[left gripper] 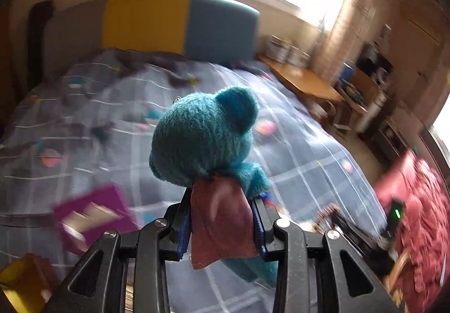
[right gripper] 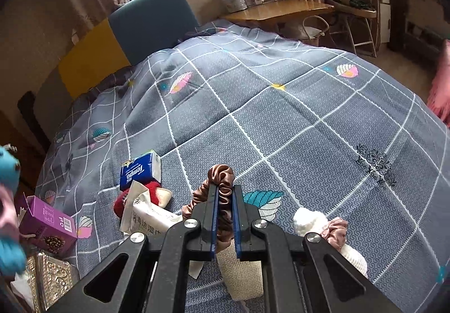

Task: Organize soft objects
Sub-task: 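Carry the teddy bear to the tray with the left gripper while the right grasps a scrunchie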

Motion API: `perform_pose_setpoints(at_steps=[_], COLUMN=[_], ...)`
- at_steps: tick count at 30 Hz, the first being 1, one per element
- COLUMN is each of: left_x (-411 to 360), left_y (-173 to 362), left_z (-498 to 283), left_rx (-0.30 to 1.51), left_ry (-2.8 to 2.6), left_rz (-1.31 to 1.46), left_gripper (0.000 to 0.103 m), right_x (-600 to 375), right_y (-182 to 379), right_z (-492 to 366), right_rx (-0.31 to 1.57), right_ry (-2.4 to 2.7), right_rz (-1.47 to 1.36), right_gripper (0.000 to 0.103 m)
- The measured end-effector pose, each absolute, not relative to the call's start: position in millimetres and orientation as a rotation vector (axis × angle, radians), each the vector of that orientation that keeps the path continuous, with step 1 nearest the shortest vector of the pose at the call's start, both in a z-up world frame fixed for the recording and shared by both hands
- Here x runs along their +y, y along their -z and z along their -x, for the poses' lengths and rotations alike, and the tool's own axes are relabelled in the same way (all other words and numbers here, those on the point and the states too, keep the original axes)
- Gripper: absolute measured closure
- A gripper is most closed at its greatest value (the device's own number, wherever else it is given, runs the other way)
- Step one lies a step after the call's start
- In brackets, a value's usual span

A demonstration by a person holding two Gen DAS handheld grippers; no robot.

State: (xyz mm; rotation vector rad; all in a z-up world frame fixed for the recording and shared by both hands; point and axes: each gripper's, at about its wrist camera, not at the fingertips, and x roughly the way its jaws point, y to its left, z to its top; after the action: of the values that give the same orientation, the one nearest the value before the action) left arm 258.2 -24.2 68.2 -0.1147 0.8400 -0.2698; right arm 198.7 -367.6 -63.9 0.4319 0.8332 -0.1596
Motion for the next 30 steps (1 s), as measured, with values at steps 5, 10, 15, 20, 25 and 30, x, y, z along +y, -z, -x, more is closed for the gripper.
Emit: perform_pose_setpoints(at_steps=[5,10,15,20,25,30], left_x=[90,194,269,296,298,287], left_y=[-81,-52,-1,47,82,84], left_z=[-254,-199,-128,-77,-61,-52], left_rx=[0.770,0.773,0.818,0.876,0.952,0.930], left_ry=[0.024,-0.155,-0.277,-0.330,-0.286,-0.277], left_rz=[0.170,0.246,0.383,0.434,0.441,0.411], left_gripper=[0.067,0.067,0.067,0.066,0.050,0.033], right_x=[-359,-348,-341,-334,-324,-320], right_y=[60,59,60,63,66,69], right_z=[-201,-202,-203,-202,-204,-206], right_rx=[0.820,0.823,0.832,0.844,0.861,0.878], right_ry=[0.125,0.102,0.099,0.105,0.105,0.120], right_rz=[-0.396,-0.347,-0.305,-0.262,-0.205,-0.181], right_gripper=[0.094,0.094,0.094,0.094,0.094,0.094])
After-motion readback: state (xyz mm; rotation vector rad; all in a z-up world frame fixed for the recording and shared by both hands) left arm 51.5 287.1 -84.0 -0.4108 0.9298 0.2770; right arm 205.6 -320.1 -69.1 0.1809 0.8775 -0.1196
